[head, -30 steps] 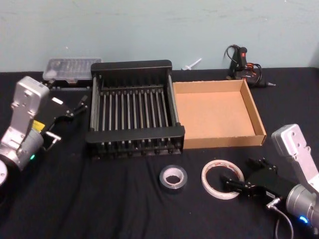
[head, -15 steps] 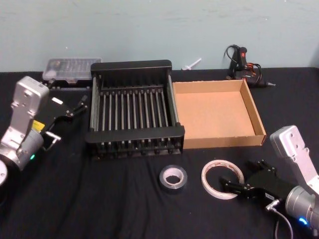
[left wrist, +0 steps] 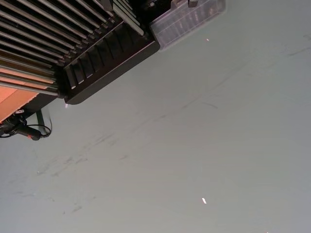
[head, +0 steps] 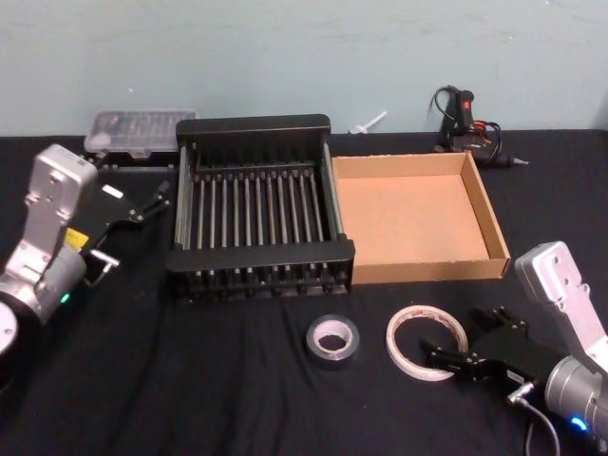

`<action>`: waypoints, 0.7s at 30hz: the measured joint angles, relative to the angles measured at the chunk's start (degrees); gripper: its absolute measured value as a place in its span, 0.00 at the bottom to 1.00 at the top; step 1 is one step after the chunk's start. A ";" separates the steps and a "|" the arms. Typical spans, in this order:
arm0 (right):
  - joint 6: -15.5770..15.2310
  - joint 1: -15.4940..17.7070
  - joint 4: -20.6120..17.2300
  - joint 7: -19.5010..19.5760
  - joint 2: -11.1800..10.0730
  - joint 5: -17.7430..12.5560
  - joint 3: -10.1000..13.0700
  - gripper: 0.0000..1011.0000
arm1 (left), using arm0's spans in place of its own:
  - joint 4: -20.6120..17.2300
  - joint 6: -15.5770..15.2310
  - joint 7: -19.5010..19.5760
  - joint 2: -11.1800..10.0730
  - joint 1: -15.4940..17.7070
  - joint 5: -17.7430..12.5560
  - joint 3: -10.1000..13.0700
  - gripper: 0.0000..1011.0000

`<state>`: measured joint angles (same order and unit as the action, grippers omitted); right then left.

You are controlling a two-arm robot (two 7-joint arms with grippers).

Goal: Pick up the white tape and place it into the black box , Pick up the silver tape and place it into the brown box.

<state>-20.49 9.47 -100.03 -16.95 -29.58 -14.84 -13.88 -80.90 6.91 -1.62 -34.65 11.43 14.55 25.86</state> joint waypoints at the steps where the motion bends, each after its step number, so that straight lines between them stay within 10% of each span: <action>1: -0.02 -0.01 0.02 -0.05 0.05 0.06 0.02 0.99 | 0.00 0.00 0.00 0.00 0.00 0.00 0.00 0.99; 21: -0.10 -0.08 0.11 -0.10 0.10 0.20 0.04 0.92 | 0.00 0.00 0.00 0.00 0.00 0.00 0.00 0.99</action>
<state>-20.60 9.39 -99.92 -17.05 -29.48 -14.64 -13.84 -80.90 6.91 -1.62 -34.64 11.43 14.55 25.86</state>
